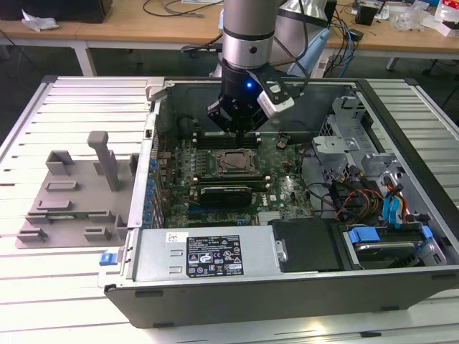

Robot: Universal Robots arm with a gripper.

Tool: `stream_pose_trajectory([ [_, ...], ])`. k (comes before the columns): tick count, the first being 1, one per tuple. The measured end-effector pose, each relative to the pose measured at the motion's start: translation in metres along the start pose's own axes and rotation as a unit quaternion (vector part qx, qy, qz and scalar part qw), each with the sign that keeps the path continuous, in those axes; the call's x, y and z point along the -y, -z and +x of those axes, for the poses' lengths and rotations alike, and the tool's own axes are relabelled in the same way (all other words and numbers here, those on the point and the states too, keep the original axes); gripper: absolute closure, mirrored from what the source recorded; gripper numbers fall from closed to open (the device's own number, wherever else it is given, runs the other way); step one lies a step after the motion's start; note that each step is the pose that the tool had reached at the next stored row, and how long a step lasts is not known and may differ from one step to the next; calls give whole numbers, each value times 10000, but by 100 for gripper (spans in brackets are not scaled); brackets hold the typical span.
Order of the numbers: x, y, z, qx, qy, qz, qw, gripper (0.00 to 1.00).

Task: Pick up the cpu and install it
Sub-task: 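Install the second cpu locking lever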

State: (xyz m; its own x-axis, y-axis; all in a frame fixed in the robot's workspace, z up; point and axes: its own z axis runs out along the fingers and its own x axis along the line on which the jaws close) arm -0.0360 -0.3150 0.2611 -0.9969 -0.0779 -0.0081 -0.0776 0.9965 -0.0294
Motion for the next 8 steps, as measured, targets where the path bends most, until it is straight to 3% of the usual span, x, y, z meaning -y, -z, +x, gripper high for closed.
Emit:
stream_pose_trajectory([
  [5,2,78,0,0,0,0,10000,89],
  [8,3,82,0,0,0,0,10000,89],
])
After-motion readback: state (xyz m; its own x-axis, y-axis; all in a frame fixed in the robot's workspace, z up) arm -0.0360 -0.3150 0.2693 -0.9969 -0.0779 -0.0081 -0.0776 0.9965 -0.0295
